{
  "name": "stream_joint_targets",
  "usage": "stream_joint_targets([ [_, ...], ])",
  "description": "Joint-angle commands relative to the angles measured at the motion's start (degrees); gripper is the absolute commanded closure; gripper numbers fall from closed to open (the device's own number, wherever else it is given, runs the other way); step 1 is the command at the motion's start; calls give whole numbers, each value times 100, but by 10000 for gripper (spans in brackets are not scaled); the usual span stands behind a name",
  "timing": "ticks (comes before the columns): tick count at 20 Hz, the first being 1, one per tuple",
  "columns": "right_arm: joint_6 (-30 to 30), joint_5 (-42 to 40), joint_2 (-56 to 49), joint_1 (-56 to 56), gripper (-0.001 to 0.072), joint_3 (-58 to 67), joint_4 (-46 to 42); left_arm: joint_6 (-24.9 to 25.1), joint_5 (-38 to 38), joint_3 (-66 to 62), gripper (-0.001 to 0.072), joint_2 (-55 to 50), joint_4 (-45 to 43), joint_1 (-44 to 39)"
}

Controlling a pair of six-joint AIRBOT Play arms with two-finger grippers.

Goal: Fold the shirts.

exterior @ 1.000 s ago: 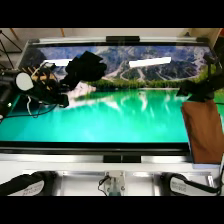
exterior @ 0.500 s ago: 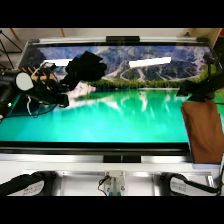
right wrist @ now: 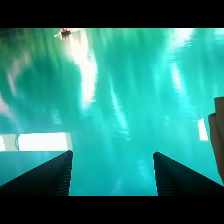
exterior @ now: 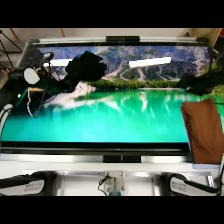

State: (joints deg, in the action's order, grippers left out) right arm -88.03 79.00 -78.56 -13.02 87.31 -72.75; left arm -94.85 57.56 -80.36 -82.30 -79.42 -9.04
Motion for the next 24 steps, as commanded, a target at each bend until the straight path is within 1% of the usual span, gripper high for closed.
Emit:
stream_joint_targets([
  [1,24,-85,-2,4,93,4,330,-256,-544,-1121,33,-1320,-4,595],
  [3,24,-50,-2,4,93,4,345,-258,-387,-1829,33,-2170,37,754],
  [6,72,-105,-4,4,95,4,321,-251,-203,-2461,32,-3058,190,697],
  [11,85,-105,-4,4,95,4,321,-256,-317,-2516,43,-3517,212,647],
  [12,85,-109,-4,2,95,4,321,-251,-315,-2516,154,-3536,238,645],
  [13,85,-111,-4,2,95,4,321,-245,-315,-2516,366,-3536,297,645],
  [14,83,-105,-2,2,95,4,328,-208,-308,-2516,609,-3521,431,649],
  [15,79,-59,-2,4,95,4,361,-195,-286,-2520,668,-3480,623,654],
  [17,85,103,-2,2,95,7,529,-153,-92,-2625,669,-3222,1038,662],
  [19,212,402,9,2,97,7,636,363,37,-2892,669,-2662,1261,597],
  [20,356,603,42,2,97,13,629,535,52,-3047,670,-2271,1259,520],
  [22,608,837,254,2,97,13,625,719,31,-3333,670,-1296,1257,308],
  [24,820,850,667,-15,97,13,579,721,-120,-3432,670,-234,1259,20],
])
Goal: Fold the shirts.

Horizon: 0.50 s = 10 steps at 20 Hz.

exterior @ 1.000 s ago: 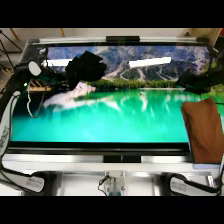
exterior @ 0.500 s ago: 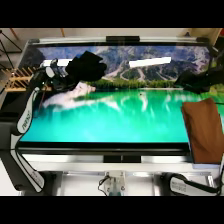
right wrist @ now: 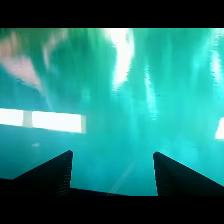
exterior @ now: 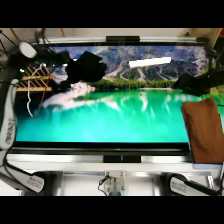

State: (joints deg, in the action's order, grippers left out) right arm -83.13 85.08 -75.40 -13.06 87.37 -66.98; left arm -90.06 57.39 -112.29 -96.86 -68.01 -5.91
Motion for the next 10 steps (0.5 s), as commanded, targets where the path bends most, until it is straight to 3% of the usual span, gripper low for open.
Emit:
stream_joint_targets([
  [1,356,199,616,-11,97,7,-26,240,-170,-238,670,1731,118,-455],
  [5,350,149,1698,-2,97,7,-33,219,214,-234,670,3106,-42,-1108],
  [10,175,671,2361,155,97,-13,44,-538,2105,221,670,3620,-1165,-1611],
])
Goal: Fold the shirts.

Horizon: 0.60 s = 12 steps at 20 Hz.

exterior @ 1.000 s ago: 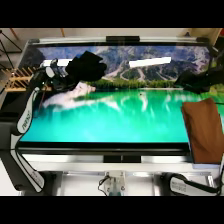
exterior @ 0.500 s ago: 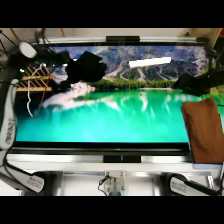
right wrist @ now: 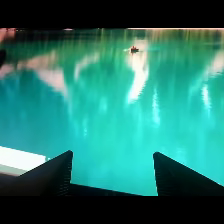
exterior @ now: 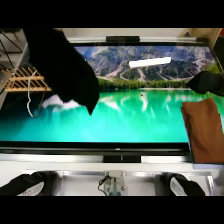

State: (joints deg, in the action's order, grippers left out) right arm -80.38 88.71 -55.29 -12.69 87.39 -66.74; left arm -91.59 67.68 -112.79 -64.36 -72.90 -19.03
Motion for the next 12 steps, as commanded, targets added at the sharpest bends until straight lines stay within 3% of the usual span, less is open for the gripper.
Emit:
stream_joint_targets([
  [1,-101,431,334,271,97,-24,-4,-417,1204,579,670,378,-706,-387],
  [3,-164,444,313,645,97,-175,-111,-431,973,1384,670,358,-704,-649],
  [7,-562,-81,313,1613,97,-1228,-520,-542,-398,3309,669,260,-713,-1294],
  [12,-1241,-1755,-264,2994,96,-3338,-308,-542,170,3740,670,413,-1274,-1045],
])
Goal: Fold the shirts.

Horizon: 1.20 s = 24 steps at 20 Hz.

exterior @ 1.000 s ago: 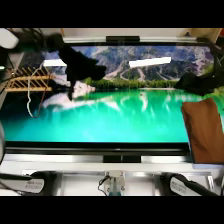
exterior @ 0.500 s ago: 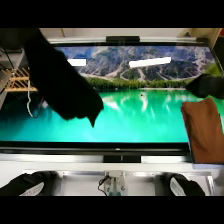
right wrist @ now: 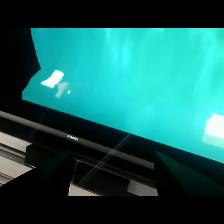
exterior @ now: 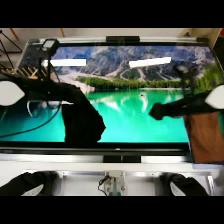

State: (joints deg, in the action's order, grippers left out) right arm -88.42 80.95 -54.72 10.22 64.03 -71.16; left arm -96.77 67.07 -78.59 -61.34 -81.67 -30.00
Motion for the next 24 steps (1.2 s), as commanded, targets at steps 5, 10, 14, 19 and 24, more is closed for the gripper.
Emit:
stream_joint_targets([
  [5,-15,-2457,-2168,1478,96,-1292,2253,-258,1196,323,670,1189,-1152,260],
  [10,933,-3117,-3274,1989,96,-1292,4356,-754,1429,323,670,2131,-1392,260],
  [14,815,-3672,-3335,2223,96,-1292,4581,-748,1432,323,670,2420,-1390,260],
  [19,485,-4610,-3370,2669,96,-1290,5060,-748,1434,323,670,2439,-1390,260],
  [24,498,-5700,-3410,3097,537,-1290,6153,-745,1451,323,669,2439,-1390,260],
])
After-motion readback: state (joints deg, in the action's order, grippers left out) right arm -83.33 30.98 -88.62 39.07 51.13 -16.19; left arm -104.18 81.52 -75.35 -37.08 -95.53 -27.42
